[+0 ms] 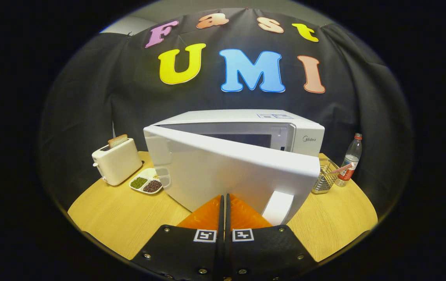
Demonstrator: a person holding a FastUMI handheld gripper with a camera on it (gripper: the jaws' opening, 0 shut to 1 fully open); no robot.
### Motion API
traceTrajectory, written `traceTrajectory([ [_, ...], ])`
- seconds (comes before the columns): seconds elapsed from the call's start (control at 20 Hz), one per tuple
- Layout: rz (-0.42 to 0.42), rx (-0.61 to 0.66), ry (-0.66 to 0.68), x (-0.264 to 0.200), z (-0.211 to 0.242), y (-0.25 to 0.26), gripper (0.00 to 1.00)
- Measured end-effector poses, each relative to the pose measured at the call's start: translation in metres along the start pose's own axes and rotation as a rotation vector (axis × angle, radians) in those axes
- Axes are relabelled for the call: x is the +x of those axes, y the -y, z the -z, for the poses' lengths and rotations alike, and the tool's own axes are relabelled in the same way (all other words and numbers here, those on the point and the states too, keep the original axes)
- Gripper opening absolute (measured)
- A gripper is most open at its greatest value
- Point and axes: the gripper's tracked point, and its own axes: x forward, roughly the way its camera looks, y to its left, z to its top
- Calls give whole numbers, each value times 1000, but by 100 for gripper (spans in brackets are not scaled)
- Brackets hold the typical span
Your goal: Open the microwave, put the food inside, and close the microwave door.
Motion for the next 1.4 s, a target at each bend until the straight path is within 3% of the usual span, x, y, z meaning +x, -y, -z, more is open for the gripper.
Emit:
traceTrajectory([
  [0.8, 58, 21, 24, 68, -28, 33, 1],
  [1.4, 73, 15, 57, 91, -39, 44, 1],
])
